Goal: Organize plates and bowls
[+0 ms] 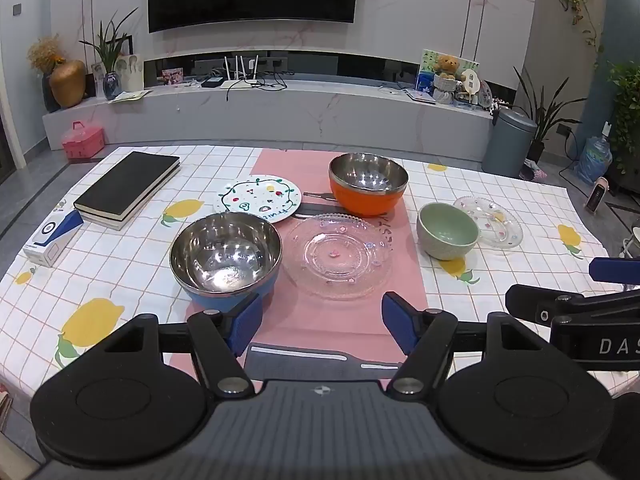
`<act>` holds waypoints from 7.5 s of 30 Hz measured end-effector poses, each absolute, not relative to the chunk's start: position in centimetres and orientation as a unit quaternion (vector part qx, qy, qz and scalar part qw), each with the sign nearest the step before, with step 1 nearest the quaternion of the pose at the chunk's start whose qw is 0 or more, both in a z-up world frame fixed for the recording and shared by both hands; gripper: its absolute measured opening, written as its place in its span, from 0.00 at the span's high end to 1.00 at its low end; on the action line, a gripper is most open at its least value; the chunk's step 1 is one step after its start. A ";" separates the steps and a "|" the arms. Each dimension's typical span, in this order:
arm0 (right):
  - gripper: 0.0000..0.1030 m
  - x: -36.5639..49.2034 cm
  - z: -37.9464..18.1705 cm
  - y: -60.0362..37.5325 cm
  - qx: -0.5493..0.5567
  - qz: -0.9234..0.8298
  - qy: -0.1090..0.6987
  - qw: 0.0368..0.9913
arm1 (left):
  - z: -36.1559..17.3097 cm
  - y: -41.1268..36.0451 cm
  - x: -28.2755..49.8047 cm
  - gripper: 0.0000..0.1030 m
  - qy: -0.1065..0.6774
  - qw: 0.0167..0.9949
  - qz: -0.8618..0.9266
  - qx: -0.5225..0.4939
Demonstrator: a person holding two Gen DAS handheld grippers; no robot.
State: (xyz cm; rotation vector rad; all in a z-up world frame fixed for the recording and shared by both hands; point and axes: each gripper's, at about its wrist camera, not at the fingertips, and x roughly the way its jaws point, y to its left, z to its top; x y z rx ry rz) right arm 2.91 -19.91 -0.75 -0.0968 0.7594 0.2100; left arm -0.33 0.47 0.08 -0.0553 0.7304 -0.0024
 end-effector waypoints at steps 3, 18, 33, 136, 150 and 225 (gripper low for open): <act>0.03 2.9 -0.8 -19.9 -0.047 0.102 0.369 0.923 | 0.0 0.5 -0.3 0.22 0.356 0.934 -0.001 -0.026; 0.03 2.8 -0.8 -19.9 -0.044 0.101 0.371 0.922 | 0.1 0.5 -0.3 0.22 0.356 0.934 -0.001 -0.027; 0.03 2.5 -1.0 -20.1 -0.039 0.103 0.371 0.922 | 0.2 0.4 -0.4 0.22 0.356 0.934 -0.001 -0.027; 0.85 7.7 -10.2 -10.6 0.151 0.180 0.537 0.810 | -6.7 12.1 1.3 0.89 0.459 0.870 0.048 -0.172; 0.85 7.2 -11.8 -10.2 0.152 0.182 0.551 0.800 | -7.6 11.7 1.1 0.89 0.478 0.862 0.070 -0.150; 0.48 17.8 -11.1 -19.1 0.089 0.122 0.436 0.887 | -5.7 2.2 15.7 0.57 0.430 0.897 -0.015 -0.107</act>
